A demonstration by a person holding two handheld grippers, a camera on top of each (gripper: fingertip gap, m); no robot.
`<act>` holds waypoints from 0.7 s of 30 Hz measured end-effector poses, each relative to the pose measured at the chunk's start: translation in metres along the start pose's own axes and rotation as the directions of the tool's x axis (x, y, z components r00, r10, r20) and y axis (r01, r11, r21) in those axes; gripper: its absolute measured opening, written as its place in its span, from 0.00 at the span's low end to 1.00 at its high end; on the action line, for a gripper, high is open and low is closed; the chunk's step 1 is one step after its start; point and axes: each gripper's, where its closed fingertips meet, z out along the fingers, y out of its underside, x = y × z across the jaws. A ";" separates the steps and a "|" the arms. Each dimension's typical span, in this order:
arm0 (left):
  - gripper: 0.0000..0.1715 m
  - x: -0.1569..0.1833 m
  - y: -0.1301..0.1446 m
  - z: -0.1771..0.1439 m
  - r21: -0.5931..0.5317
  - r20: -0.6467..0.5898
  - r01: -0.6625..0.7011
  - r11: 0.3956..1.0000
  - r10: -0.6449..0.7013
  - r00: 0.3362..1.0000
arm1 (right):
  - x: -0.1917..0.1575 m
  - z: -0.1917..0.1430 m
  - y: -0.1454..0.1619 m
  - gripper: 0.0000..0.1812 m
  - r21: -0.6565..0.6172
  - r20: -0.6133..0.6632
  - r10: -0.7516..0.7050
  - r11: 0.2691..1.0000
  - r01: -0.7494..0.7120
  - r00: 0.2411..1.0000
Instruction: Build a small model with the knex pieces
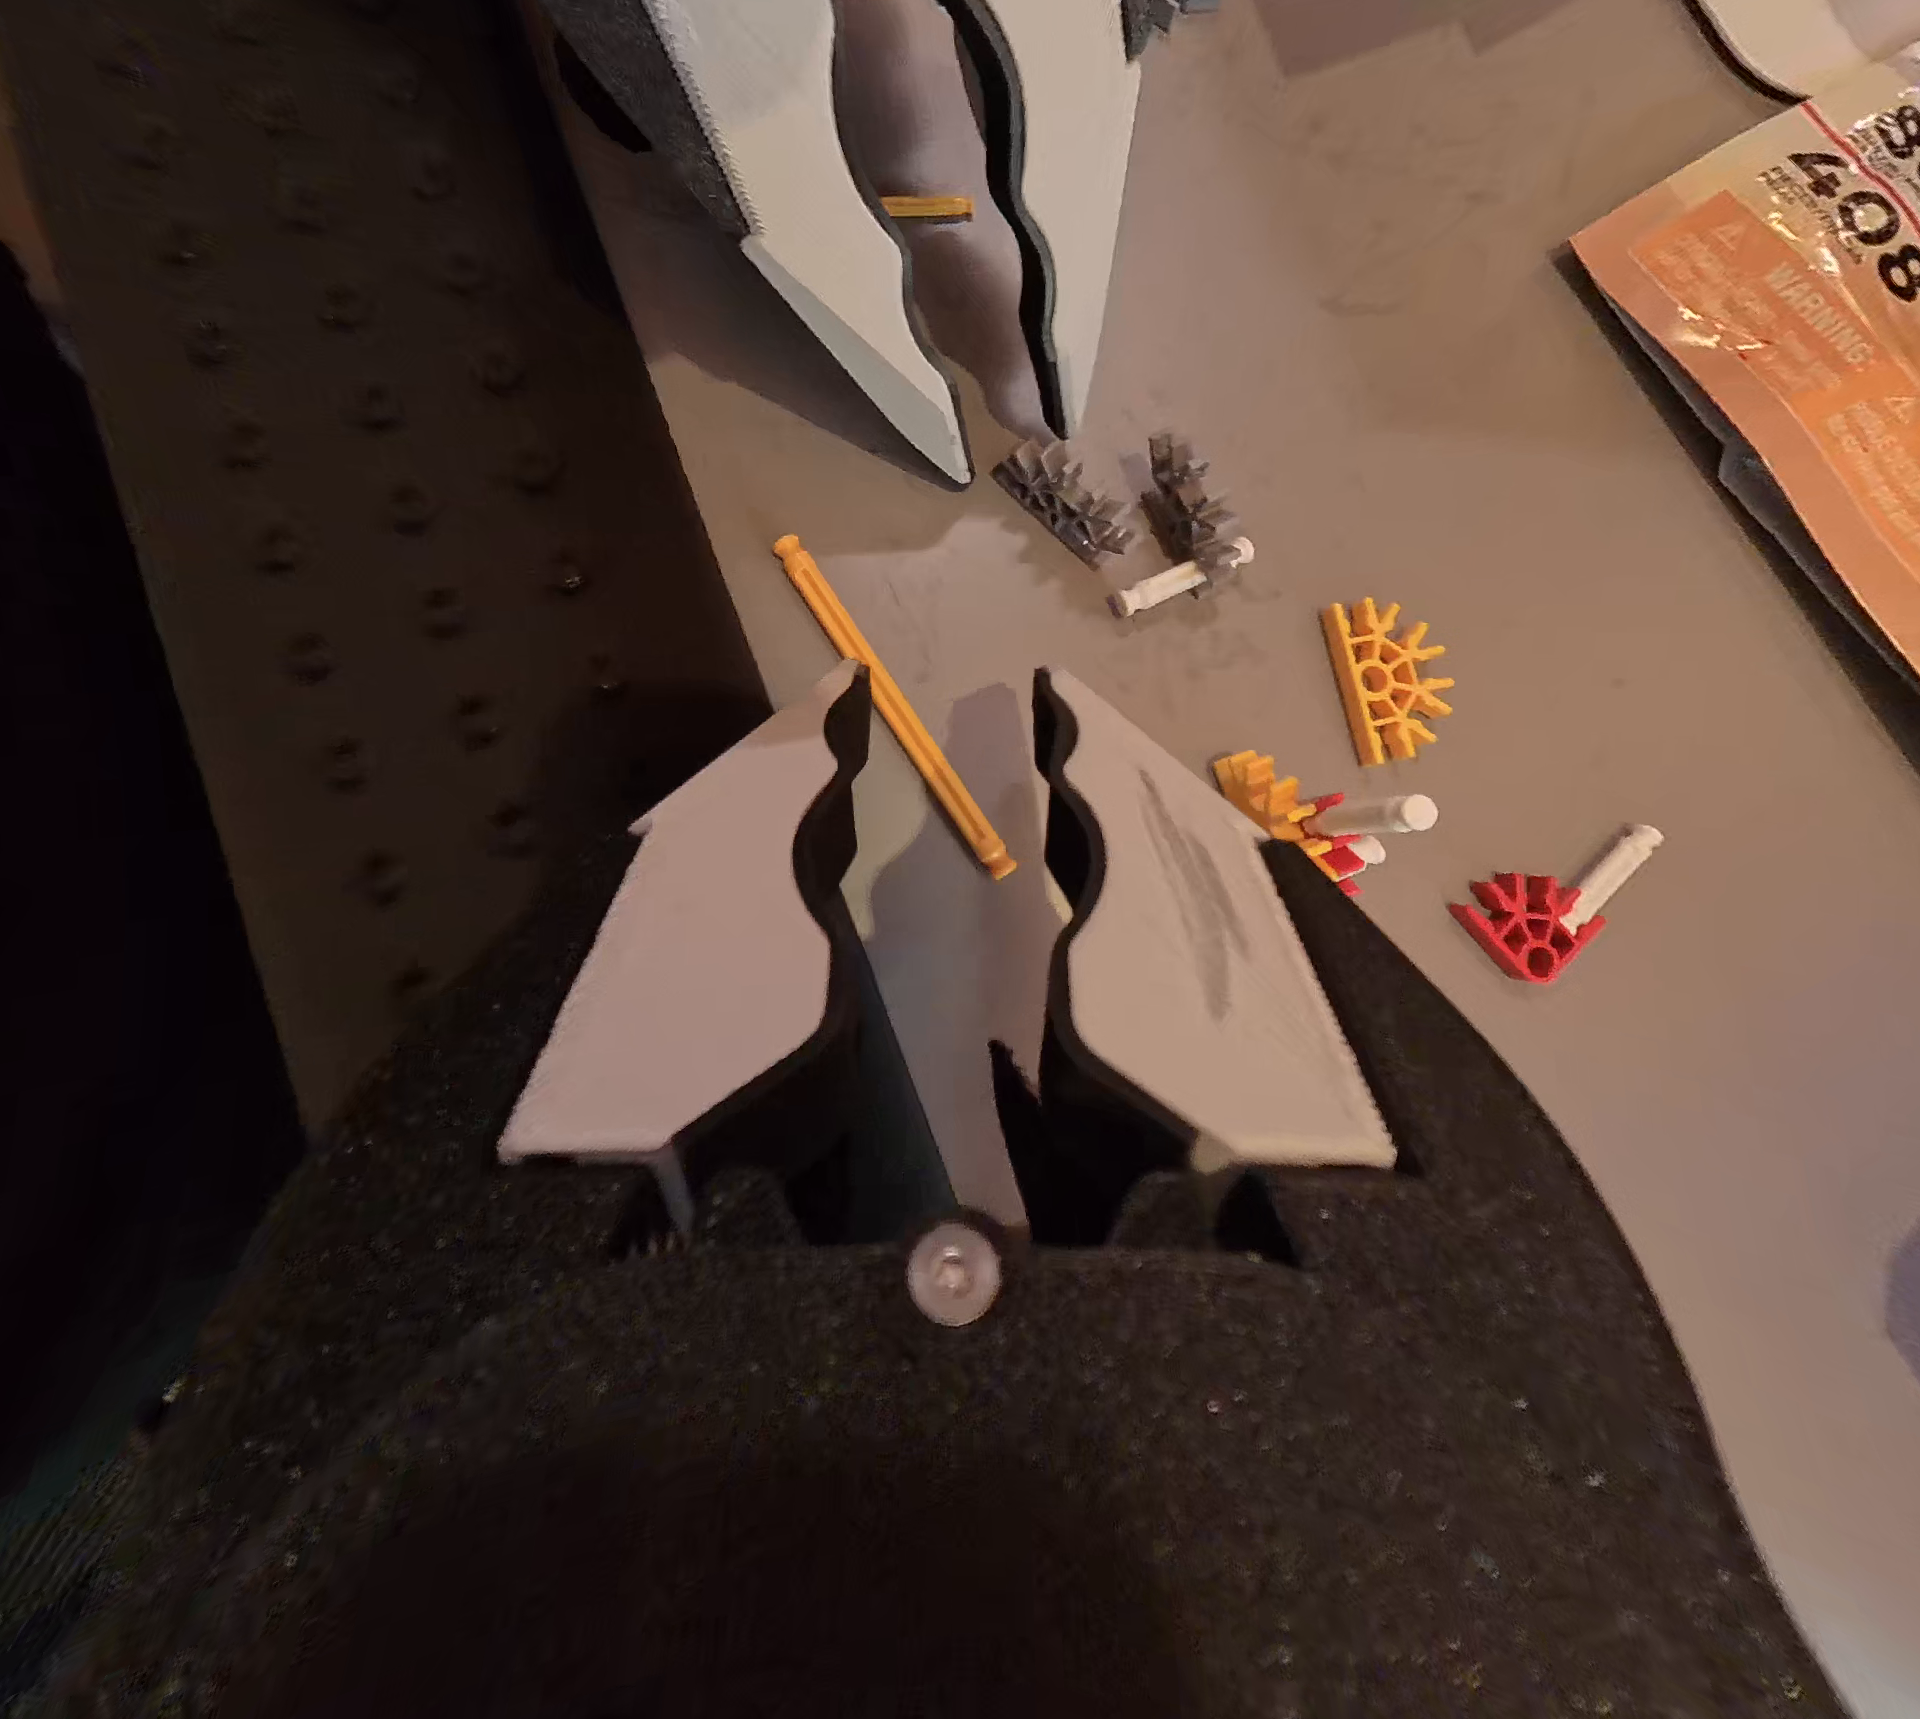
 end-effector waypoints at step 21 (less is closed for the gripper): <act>0.10 -0.001 -0.006 0.005 0.033 0.020 -0.024 0.999 0.024 1.000 | 0.016 0.007 -0.007 0.21 0.073 -0.063 0.110 0.992 -0.105 0.992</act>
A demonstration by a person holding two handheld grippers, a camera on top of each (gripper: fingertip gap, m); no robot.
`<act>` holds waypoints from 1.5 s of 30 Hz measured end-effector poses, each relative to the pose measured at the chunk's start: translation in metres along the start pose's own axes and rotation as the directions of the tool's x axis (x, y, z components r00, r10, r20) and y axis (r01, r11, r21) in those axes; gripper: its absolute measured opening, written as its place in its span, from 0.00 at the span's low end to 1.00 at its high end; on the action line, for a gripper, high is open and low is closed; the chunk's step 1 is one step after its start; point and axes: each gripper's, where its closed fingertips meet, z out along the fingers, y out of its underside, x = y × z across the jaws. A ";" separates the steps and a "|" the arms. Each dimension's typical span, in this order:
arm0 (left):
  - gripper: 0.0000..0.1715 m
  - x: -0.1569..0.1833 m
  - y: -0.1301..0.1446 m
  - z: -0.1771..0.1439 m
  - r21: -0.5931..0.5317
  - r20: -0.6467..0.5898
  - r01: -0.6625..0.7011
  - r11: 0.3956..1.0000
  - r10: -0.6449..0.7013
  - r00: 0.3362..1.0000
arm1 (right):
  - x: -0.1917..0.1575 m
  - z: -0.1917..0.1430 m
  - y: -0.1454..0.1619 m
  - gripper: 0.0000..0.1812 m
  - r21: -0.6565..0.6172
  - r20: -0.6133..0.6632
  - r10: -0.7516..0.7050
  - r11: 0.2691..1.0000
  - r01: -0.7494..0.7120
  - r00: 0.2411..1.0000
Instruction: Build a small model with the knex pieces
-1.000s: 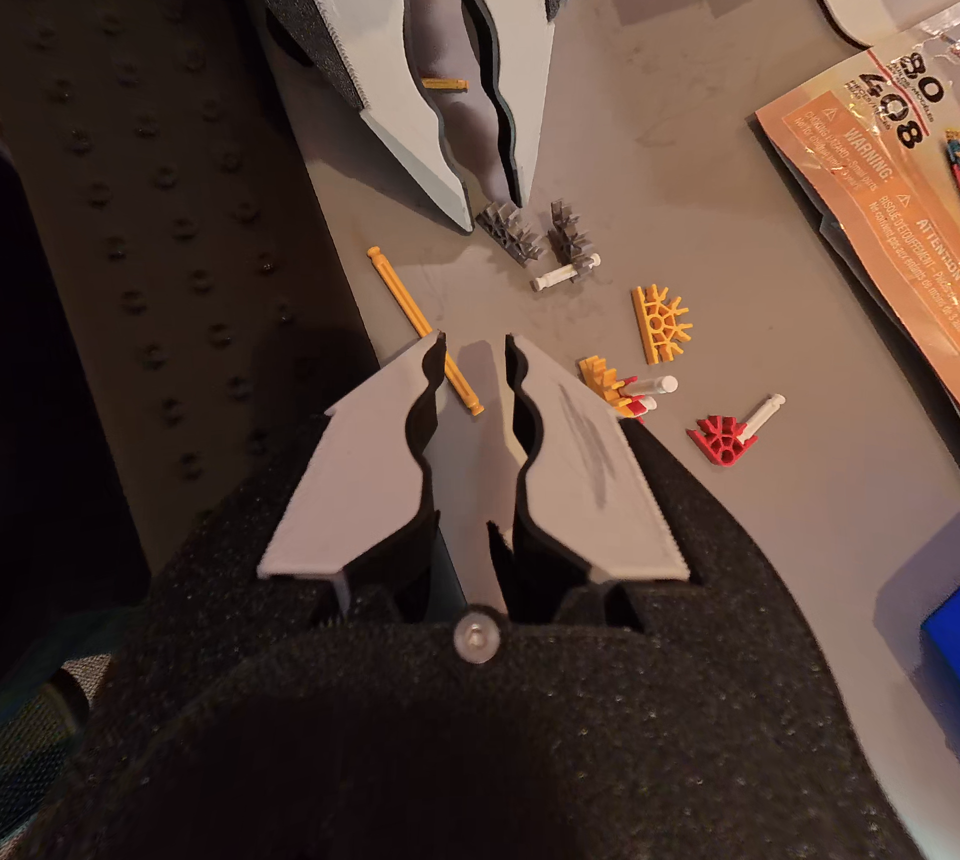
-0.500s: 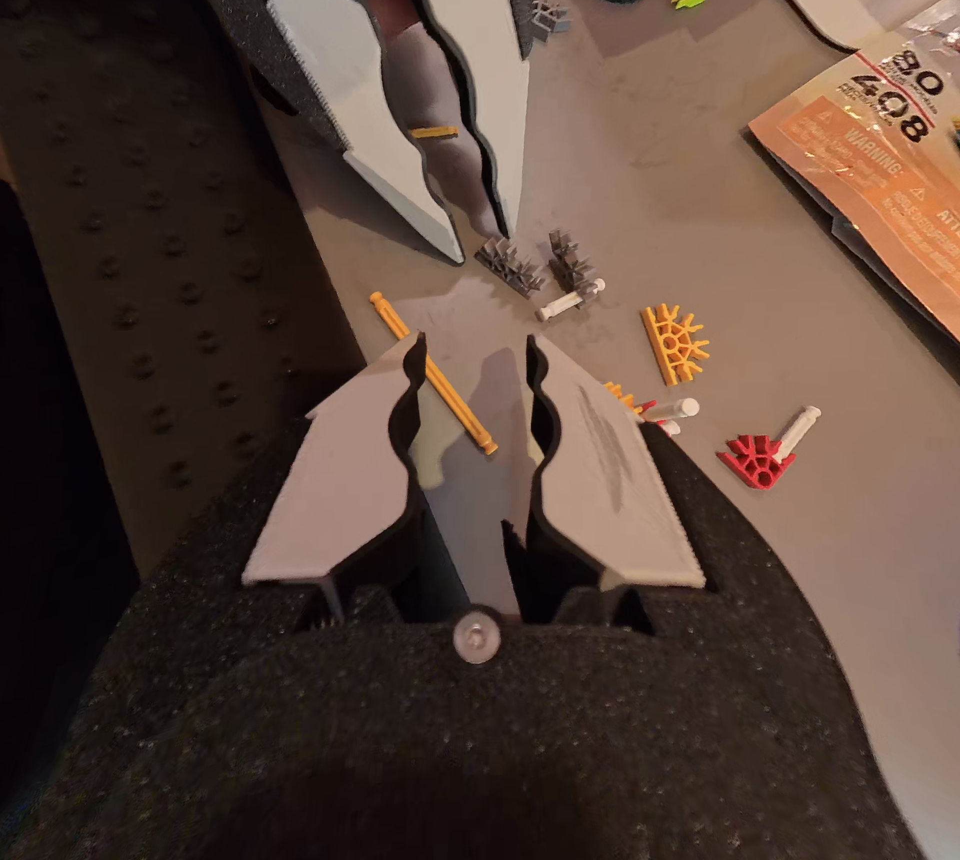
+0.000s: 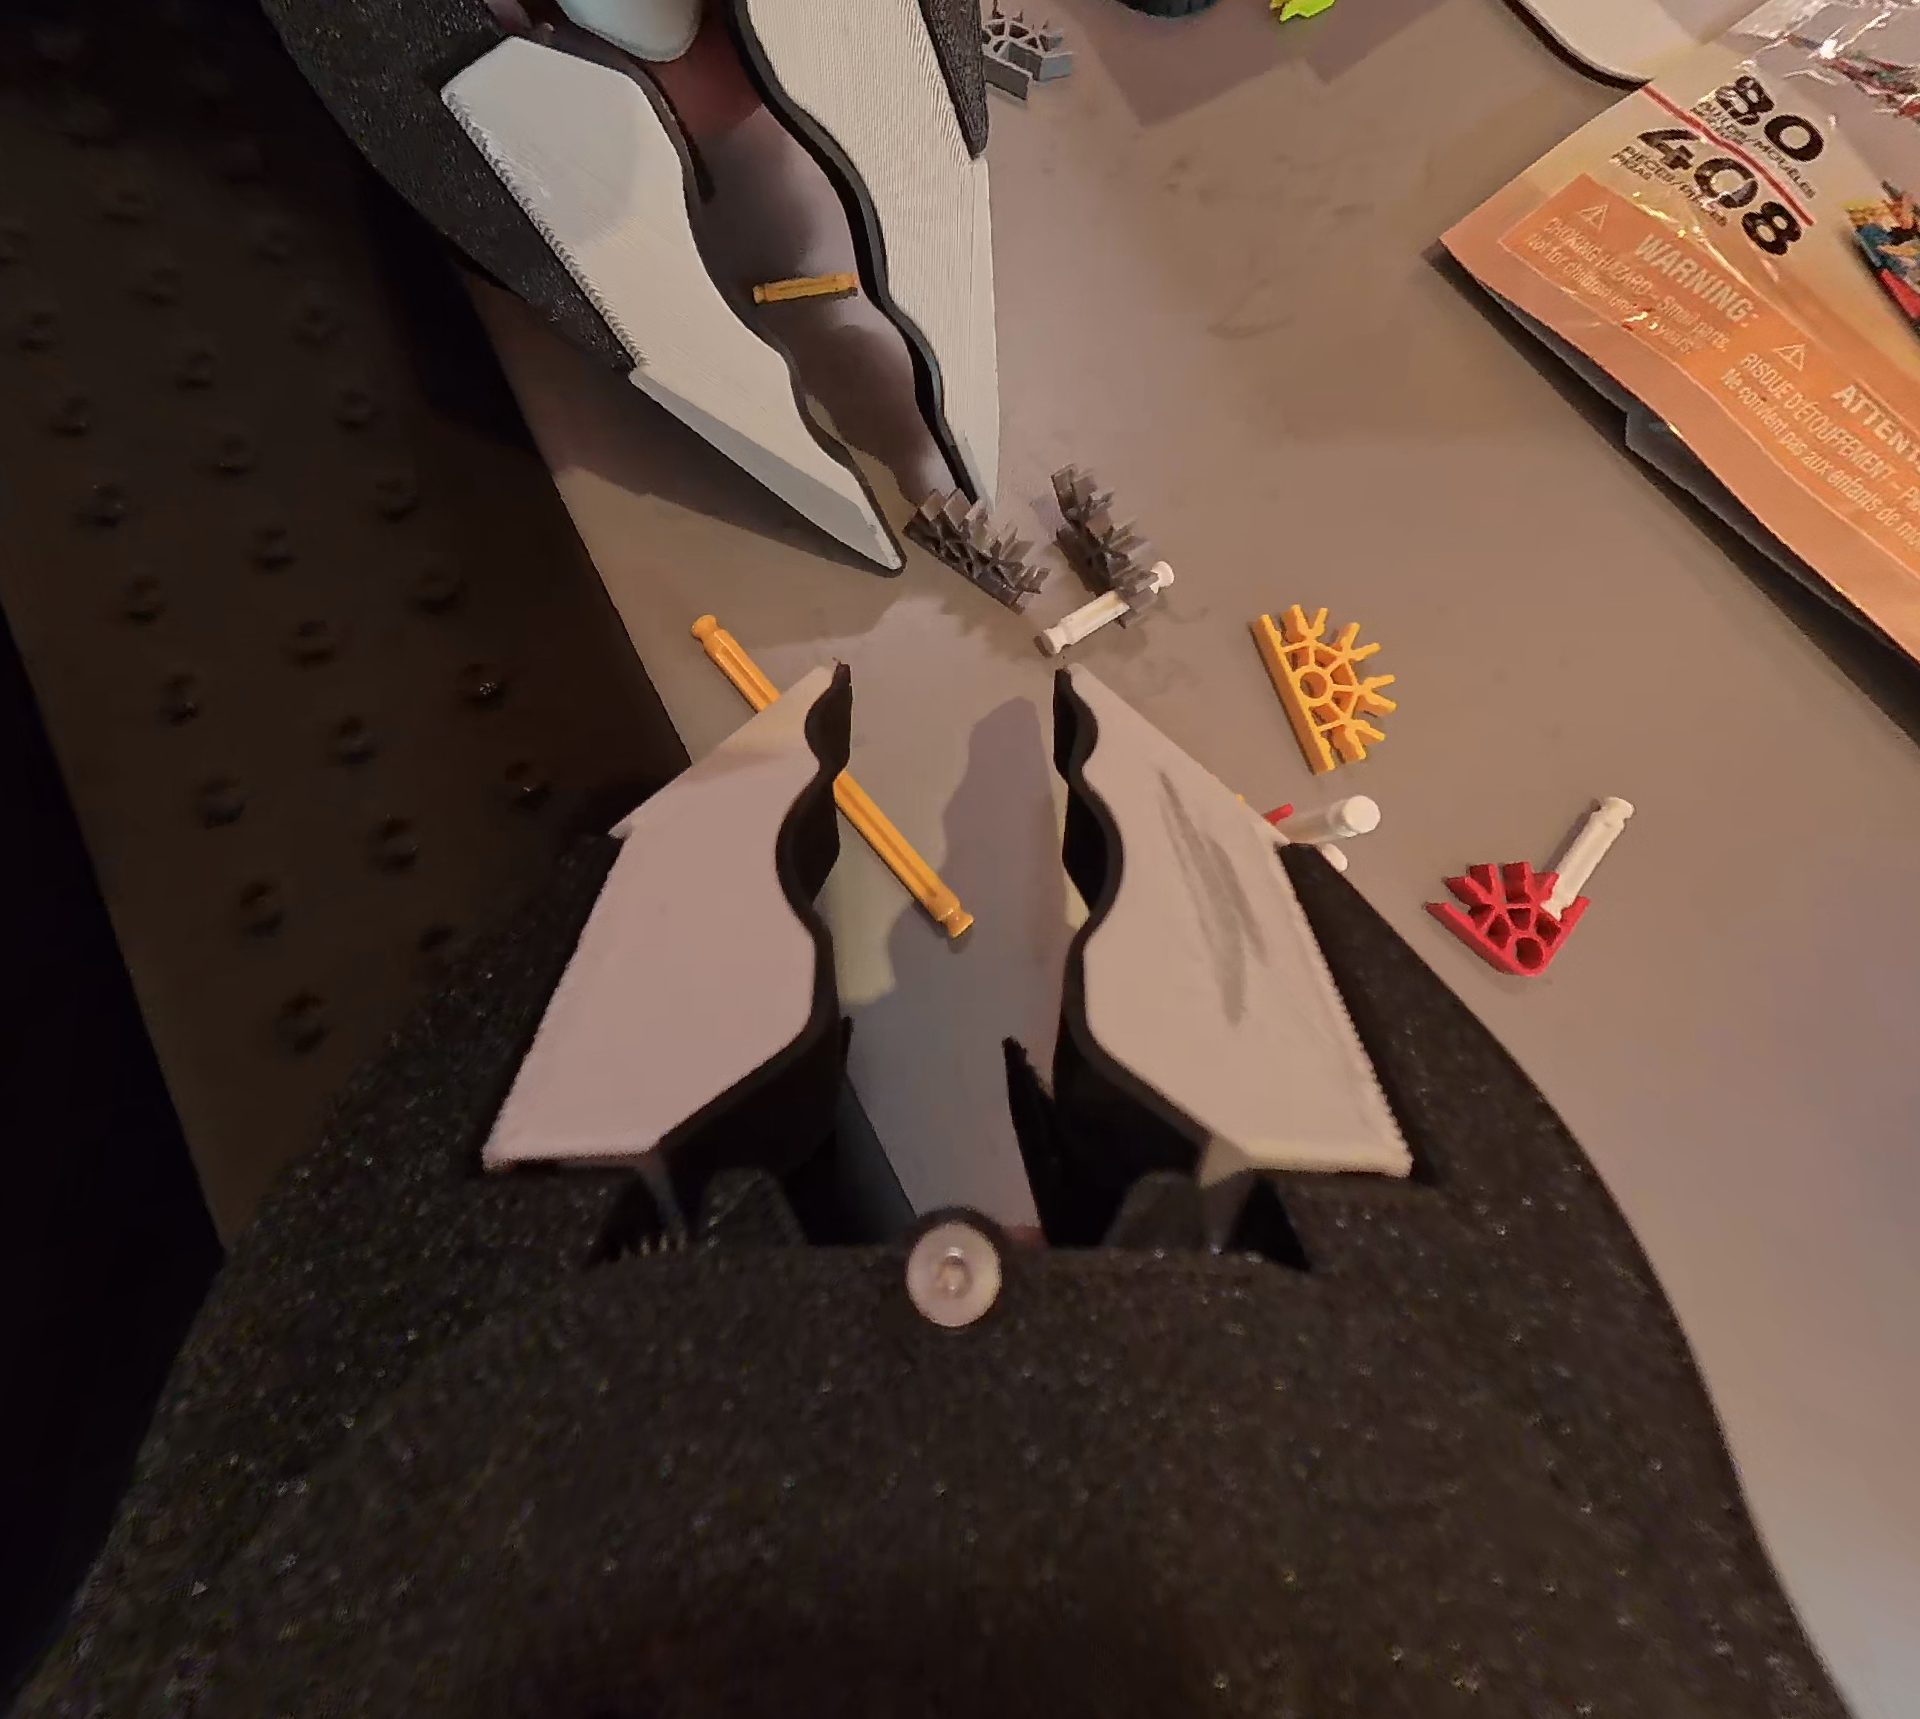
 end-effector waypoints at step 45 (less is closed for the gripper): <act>0.17 -0.014 0.012 -0.012 -0.058 0.009 -0.025 0.998 0.026 1.000 | -0.003 0.001 0.003 0.21 0.009 0.006 -0.023 1.000 0.023 1.000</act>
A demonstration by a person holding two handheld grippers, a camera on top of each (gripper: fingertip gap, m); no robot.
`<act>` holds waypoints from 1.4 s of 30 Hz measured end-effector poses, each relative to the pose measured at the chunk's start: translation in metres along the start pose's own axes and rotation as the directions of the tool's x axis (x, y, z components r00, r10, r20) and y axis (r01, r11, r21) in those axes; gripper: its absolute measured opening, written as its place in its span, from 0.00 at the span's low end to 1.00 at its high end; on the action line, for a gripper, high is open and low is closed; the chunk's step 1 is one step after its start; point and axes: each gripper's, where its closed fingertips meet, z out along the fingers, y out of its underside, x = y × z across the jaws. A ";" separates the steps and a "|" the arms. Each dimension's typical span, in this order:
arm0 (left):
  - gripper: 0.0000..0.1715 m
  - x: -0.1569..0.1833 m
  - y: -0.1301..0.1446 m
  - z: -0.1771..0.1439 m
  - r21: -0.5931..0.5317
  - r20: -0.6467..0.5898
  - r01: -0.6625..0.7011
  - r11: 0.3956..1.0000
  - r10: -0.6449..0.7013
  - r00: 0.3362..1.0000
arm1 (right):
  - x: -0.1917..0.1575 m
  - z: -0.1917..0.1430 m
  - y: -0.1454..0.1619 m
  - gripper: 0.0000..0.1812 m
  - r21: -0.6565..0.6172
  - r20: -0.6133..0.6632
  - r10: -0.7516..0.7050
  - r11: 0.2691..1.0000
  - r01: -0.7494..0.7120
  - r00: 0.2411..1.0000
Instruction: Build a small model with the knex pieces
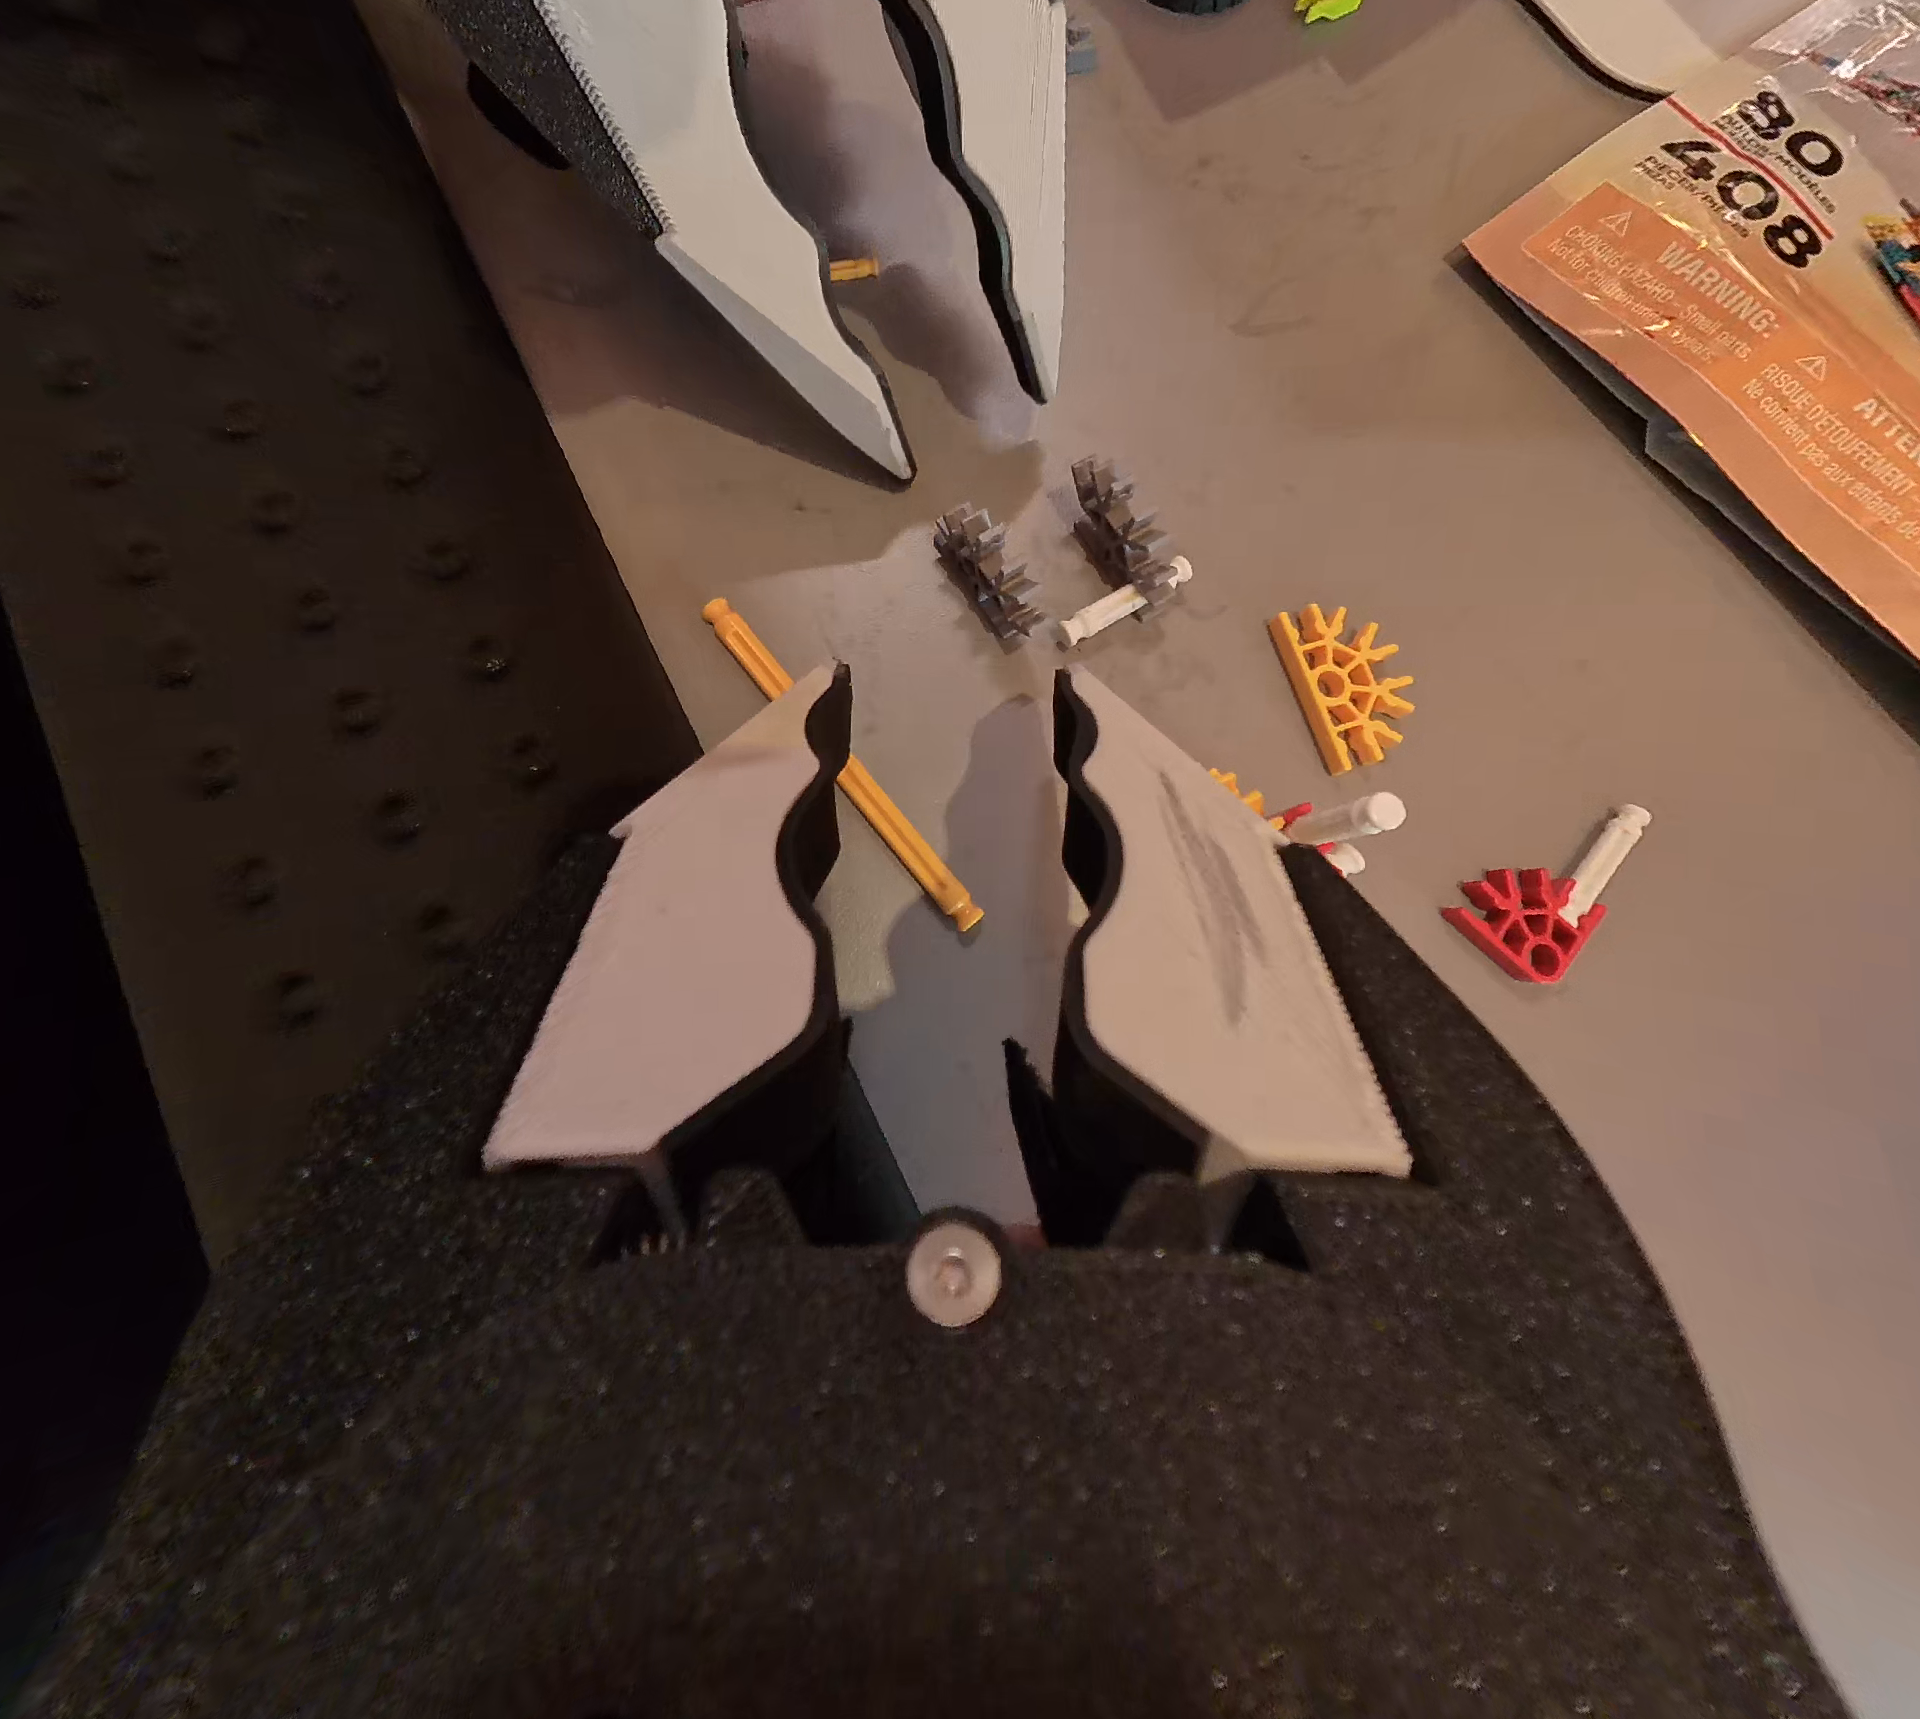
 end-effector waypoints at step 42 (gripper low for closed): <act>0.04 -0.020 -0.019 0.025 0.006 -0.052 0.043 0.999 -0.043 0.998 | 0.000 0.001 0.002 0.21 -0.003 -0.020 -0.014 1.000 0.014 1.000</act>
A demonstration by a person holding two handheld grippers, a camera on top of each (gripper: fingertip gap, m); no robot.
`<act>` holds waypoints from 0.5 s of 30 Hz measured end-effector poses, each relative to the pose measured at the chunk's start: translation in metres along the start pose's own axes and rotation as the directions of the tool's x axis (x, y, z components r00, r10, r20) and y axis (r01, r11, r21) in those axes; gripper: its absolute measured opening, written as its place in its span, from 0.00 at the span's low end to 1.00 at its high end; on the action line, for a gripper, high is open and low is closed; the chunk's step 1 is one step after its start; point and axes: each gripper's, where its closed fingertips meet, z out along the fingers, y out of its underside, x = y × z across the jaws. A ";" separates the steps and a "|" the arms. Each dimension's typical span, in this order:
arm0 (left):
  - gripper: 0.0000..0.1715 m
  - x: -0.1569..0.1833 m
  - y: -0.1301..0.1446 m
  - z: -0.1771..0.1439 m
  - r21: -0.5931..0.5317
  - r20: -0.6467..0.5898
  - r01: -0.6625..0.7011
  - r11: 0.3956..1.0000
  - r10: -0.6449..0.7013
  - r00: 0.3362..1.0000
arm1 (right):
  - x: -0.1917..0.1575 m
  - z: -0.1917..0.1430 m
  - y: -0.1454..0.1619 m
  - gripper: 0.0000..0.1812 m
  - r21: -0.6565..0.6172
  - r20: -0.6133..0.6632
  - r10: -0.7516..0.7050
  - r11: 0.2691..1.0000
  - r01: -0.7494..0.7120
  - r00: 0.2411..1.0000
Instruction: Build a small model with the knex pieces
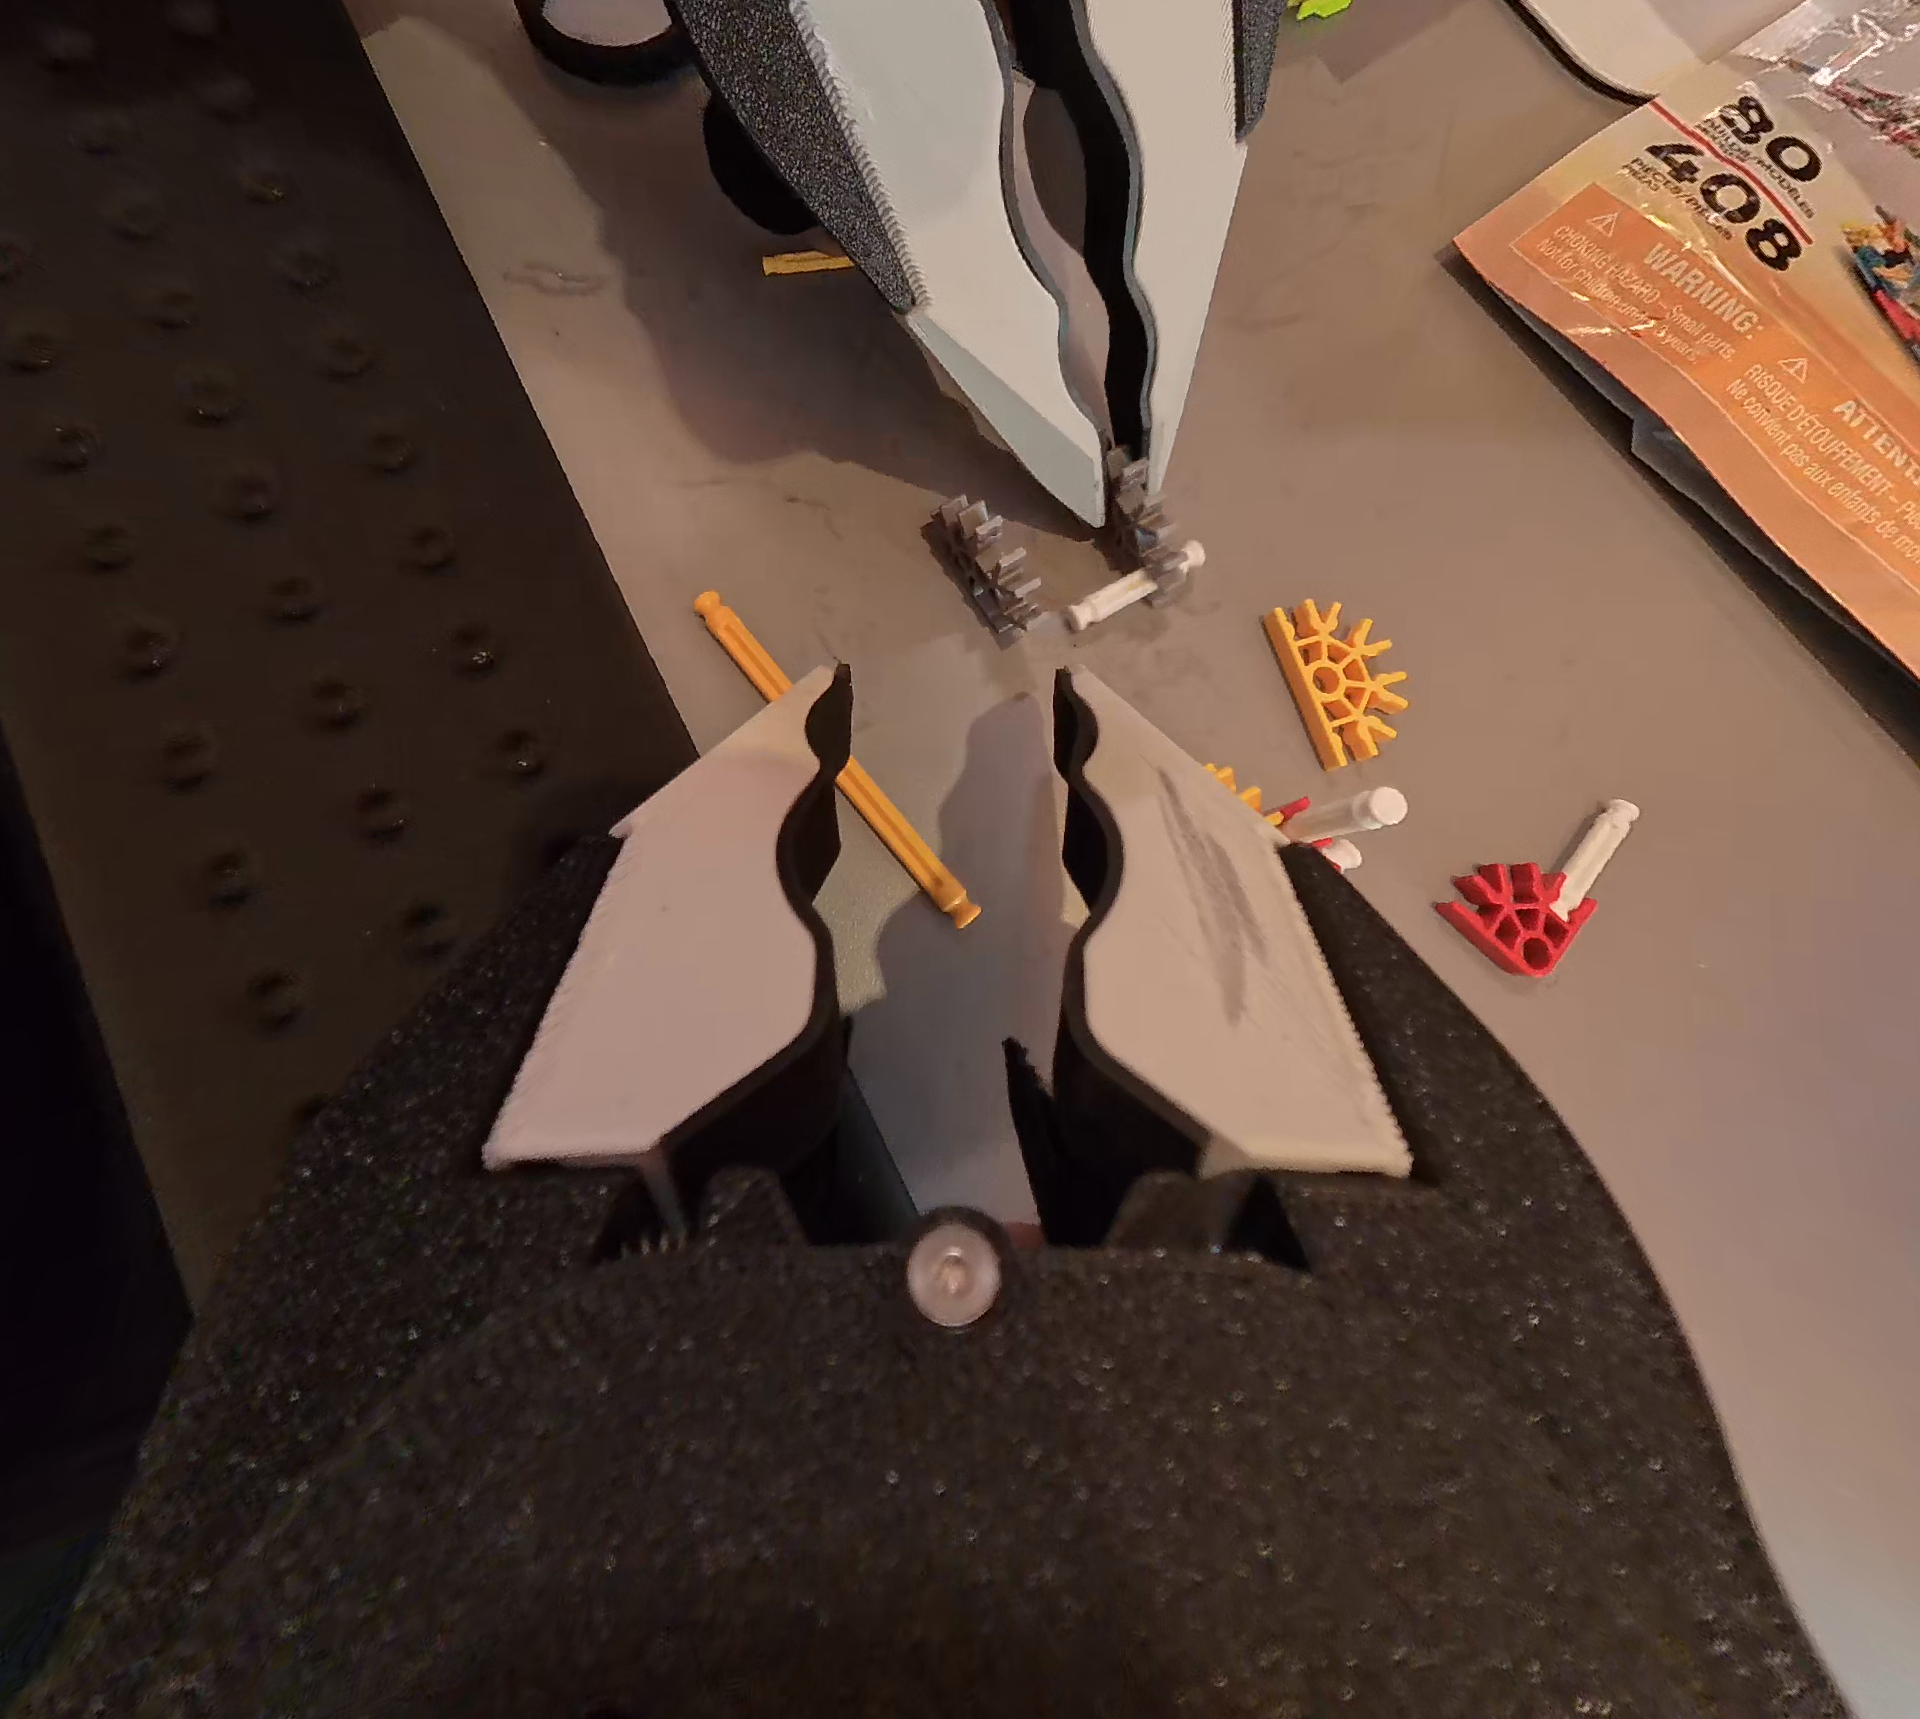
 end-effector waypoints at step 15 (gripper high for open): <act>0.13 -0.008 0.010 -0.011 -0.004 0.005 0.058 0.998 -0.058 0.998 | 0.000 0.000 0.000 0.21 0.003 0.003 0.005 1.000 -0.005 1.000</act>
